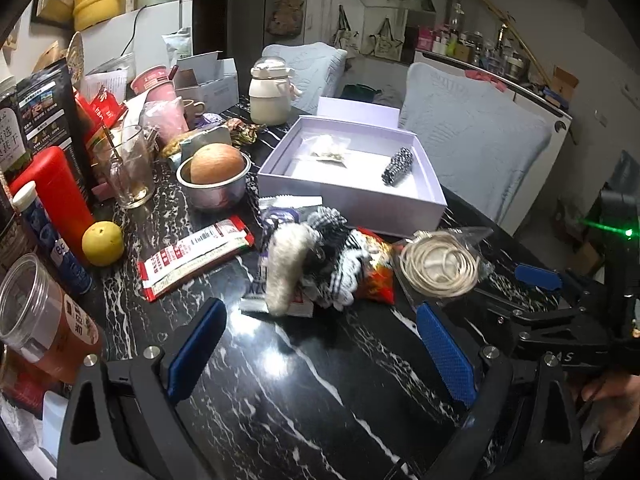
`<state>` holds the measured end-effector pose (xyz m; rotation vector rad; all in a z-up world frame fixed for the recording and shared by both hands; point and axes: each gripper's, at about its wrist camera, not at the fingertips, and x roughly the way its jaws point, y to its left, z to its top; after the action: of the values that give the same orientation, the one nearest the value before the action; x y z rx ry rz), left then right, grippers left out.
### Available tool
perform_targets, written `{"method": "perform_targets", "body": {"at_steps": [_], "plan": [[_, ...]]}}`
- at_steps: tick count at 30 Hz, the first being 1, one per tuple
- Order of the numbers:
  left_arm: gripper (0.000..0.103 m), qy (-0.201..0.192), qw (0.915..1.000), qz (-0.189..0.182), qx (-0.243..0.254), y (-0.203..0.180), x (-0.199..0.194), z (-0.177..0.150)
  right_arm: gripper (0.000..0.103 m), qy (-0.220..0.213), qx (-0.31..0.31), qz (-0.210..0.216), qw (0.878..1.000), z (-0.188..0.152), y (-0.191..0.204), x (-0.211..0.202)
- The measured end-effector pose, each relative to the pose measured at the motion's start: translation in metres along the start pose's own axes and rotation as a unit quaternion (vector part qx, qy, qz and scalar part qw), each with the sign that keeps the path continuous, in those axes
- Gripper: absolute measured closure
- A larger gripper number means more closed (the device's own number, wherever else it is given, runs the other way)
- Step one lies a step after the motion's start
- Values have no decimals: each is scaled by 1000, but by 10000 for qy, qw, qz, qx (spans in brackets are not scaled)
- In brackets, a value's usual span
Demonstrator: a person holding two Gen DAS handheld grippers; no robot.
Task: Organize soft objects
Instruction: 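Move the right gripper to the bagged white cable and grasp it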
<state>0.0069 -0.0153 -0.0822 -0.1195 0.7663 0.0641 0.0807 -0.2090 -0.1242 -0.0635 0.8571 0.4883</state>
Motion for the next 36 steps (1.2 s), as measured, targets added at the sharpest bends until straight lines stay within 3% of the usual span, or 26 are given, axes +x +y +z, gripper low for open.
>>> {"method": "perform_targets", "body": {"at_steps": [13, 25, 27, 33, 36], "plan": [[6, -39, 10000, 10, -18, 1, 22, 27, 0, 4, -310, 413, 9987, 35, -12, 42], [6, -69, 10000, 0, 29, 0, 26, 31, 2, 351, -851, 577, 9941, 26, 2, 64], [6, -77, 10000, 11, 26, 1, 24, 31, 16, 423, -787, 597, 9942, 23, 1, 64], [6, -133, 9999, -33, 15, 0, 15, 26, 43, 503, -469, 697, 9952, 16, -9, 53], [6, -137, 9999, -68, 28, -2, 11, 23, 71, 455, -403, 774, 9951, 10, -10, 44]]}}
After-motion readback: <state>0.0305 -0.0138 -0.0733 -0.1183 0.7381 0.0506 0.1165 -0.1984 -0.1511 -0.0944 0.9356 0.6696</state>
